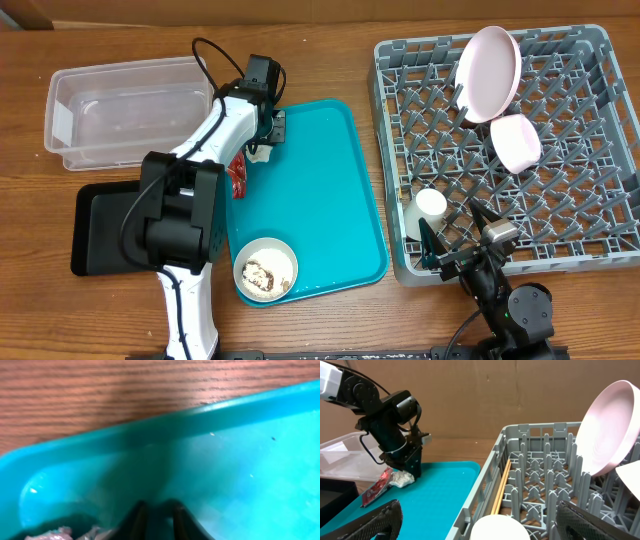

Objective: Sort waste into correct bins and load items into the dishwasher
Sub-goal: 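Grasp the tissue and drop it into the clear plastic bin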

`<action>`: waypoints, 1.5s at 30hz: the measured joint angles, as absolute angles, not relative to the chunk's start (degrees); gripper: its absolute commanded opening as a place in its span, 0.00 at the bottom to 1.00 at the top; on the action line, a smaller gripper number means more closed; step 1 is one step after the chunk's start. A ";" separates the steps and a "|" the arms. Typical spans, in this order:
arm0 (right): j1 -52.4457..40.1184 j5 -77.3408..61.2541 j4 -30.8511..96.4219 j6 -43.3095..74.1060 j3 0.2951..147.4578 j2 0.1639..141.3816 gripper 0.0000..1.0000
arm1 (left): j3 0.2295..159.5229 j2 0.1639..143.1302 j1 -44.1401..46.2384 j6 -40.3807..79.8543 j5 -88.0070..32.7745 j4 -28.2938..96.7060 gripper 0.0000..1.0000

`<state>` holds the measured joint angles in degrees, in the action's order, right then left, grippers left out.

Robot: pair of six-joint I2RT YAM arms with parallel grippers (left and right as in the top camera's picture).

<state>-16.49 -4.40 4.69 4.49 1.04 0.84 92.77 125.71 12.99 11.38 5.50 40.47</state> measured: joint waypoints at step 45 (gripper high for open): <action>-16.49 -4.25 4.69 4.49 1.04 0.84 1.00 | 145.73 126.65 -2.87 13.54 -8.84 93.36 1.00</action>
